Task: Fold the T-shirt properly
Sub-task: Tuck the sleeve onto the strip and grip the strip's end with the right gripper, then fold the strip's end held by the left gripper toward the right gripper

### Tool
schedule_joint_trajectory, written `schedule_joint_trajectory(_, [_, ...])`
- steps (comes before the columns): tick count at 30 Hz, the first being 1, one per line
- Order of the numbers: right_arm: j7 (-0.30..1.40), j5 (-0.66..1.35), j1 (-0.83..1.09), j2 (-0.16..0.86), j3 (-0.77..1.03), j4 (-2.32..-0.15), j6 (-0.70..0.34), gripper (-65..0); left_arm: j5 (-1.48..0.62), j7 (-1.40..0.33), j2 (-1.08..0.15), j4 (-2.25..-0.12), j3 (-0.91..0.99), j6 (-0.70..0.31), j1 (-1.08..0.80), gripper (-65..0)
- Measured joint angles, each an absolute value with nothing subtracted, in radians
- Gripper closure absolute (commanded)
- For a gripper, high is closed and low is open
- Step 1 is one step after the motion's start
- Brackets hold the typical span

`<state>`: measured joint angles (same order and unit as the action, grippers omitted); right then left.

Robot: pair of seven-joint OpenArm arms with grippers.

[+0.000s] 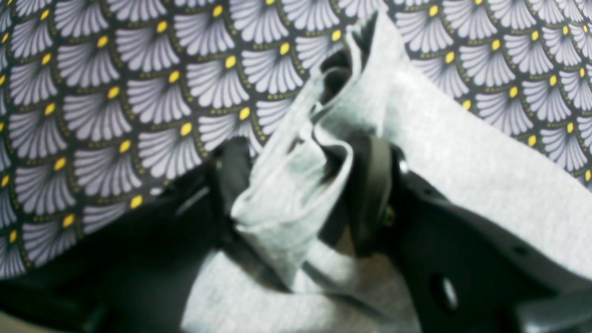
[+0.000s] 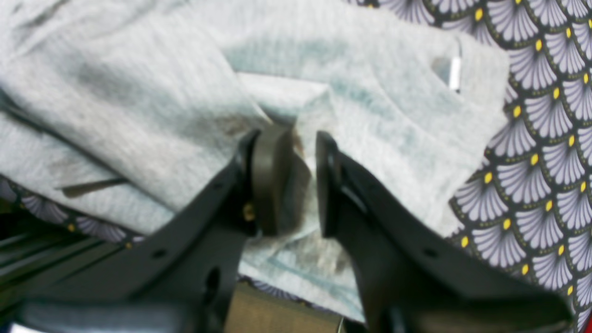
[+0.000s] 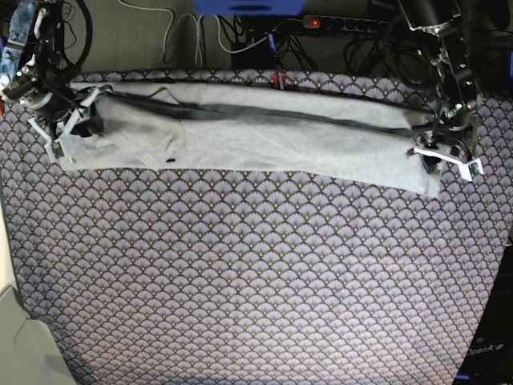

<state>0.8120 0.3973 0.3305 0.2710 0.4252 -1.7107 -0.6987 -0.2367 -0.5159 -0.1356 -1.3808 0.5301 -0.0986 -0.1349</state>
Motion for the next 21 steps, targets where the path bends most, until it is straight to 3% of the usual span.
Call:
schedule_joint_trajectory(18, [0.812, 0.397, 0.331, 0.271, 0.425, -1.711, -0.699, -14.8, -0.241, -0.501, -0.142, -1.381, 0.53, -0.102, -0.153, -32.2])
schedule_joint_trajectory(21, [0.812, 0.397, 0.331, 0.271, 0.43, -1.711, -0.699, -14.8, -0.242, -0.497, -0.144, -1.381, 0.531, -0.103, -0.159, -22.5])
